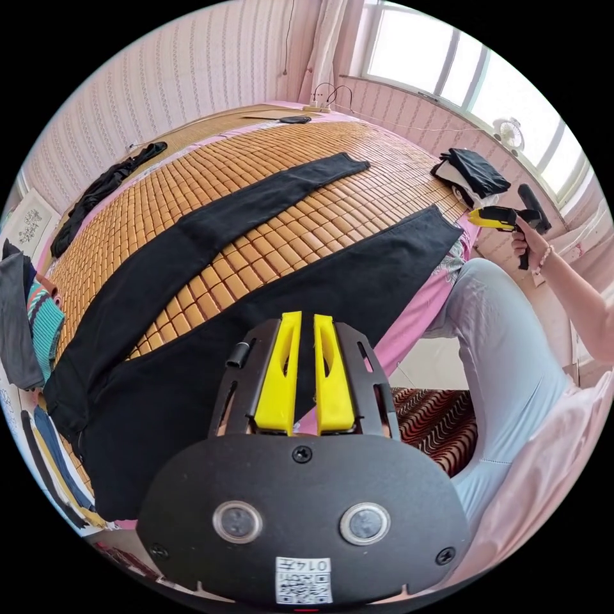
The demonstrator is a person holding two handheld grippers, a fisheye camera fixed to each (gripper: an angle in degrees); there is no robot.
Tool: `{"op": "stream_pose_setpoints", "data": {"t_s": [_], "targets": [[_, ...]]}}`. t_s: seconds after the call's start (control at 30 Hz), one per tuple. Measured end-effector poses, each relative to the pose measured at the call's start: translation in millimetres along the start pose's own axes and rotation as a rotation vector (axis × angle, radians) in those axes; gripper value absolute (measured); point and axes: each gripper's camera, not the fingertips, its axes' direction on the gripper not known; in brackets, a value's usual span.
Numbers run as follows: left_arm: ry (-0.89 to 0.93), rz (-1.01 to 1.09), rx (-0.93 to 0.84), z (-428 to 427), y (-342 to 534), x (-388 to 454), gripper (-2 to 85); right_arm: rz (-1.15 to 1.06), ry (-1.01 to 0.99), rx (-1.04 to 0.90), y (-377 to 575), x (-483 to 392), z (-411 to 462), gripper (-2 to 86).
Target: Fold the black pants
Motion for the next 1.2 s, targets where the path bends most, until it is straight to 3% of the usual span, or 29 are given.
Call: {"op": "stream_pose_setpoints", "data": {"t_s": [0.27,0.33,0.47,0.67,0.77,0.87,1.0,1.2], "targets": [[-0.092,0.019,0.028,19.6,-10.6,10.5,5.3,-0.148,0.227,-0.01,-42.1,-41.7,28.1,8.6],[-0.126,0.01,0.04,28.6,-11.5,5.0,5.3,-0.147,0.372,-0.099,-51.7,-41.0,51.0,4.0],[-0.152,0.011,-0.049,62.9,-10.6,-10.6,4.9,-0.142,0.292,-0.06,-57.0,-35.3,43.1,0.0],[-0.212,0.071,0.05,71.1,-8.3,1.9,0.0,-0.193,0.326,-0.042,-65.2,-40.6,40.2,-0.6],[-0.21,0.026,0.042,68.5,-13.5,0.5,-0.7,-0.108,0.32,-0.061,-76.0,-44.8,36.1,-0.5],[-0.185,-0.009,0.151,47.1,-16.3,-9.9,-0.9,-0.18,0.306,0.029,-87.8,-71.4,25.1,-0.4],[-0.196,-0.073,0.188,31.5,-33.3,-53.3,-1.0,-0.304,0.277,0.001,-136.7,-118.3,52.2,-0.3],[-0.238,-0.2,0.107,35.9,-49.1,-132.6,-1.0,-0.356,0.466,-0.06,-191.9,-164.6,114.9,-0.4]]}}
